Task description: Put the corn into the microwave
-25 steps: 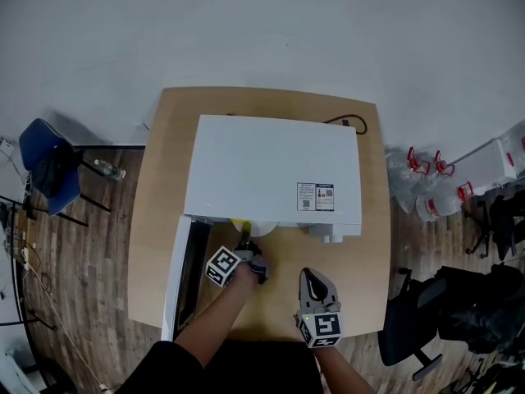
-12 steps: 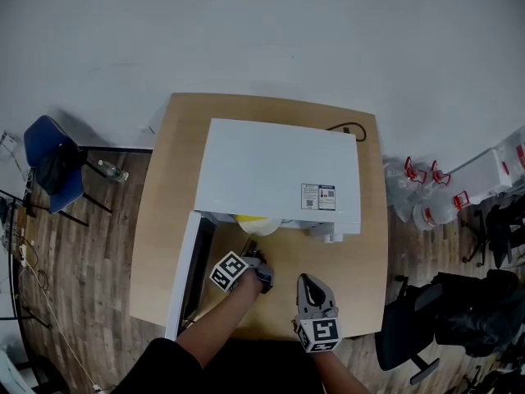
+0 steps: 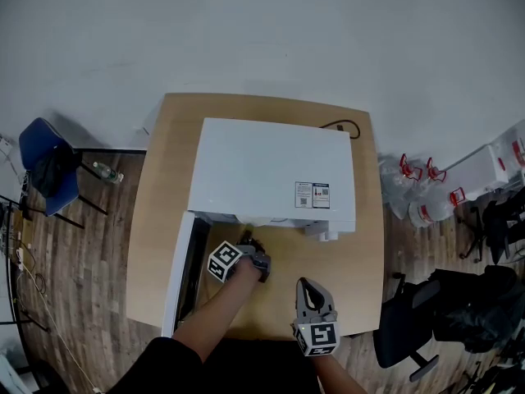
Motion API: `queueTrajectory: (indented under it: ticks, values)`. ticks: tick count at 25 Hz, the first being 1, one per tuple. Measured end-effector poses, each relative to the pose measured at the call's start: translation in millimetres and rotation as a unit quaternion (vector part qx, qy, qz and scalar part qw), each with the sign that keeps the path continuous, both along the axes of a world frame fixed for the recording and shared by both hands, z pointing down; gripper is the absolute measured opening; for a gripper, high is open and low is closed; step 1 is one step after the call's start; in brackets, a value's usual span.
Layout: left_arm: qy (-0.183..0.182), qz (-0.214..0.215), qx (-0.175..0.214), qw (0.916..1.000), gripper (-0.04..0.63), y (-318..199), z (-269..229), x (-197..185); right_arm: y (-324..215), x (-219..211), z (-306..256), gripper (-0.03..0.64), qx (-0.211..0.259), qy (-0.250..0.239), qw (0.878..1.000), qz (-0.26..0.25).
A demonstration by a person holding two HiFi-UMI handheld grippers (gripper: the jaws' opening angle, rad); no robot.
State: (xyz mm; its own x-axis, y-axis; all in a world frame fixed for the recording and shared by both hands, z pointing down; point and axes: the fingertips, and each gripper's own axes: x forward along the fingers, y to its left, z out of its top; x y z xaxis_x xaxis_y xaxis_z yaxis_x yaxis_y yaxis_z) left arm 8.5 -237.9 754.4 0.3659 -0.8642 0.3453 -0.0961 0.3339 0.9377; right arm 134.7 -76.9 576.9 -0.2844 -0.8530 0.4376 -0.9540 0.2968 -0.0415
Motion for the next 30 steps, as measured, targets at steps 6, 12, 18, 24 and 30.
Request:
queueTrajectory:
  ticks: [6, 12, 18, 24, 30]
  values:
    - [-0.014, -0.002, -0.001, 0.9999, 0.026, -16, 1, -2, -6, 6, 0, 0.06, 0.0, 0.001, 1.0, 0.001]
    - [-0.013, -0.009, 0.003, 0.9999, 0.026, -27, -1, 0, -9, 3, 3, 0.06, -0.006, -0.005, 1.0, -0.002]
    - [-0.02, -0.015, -0.003, 0.9997, 0.025, -33, -2, 3, -12, 5, 1, 0.06, -0.011, -0.014, 1.0, 0.0]
    - [-0.057, 0.027, 0.015, 0.9979, 0.025, -35, -5, 7, -13, 11, 2, 0.06, -0.01, -0.019, 1.0, 0.005]
    - [-0.146, 0.09, 0.068, 0.9829, 0.056, -32, -15, 8, -7, 11, -3, 0.06, -0.007, -0.021, 1.0, 0.008]
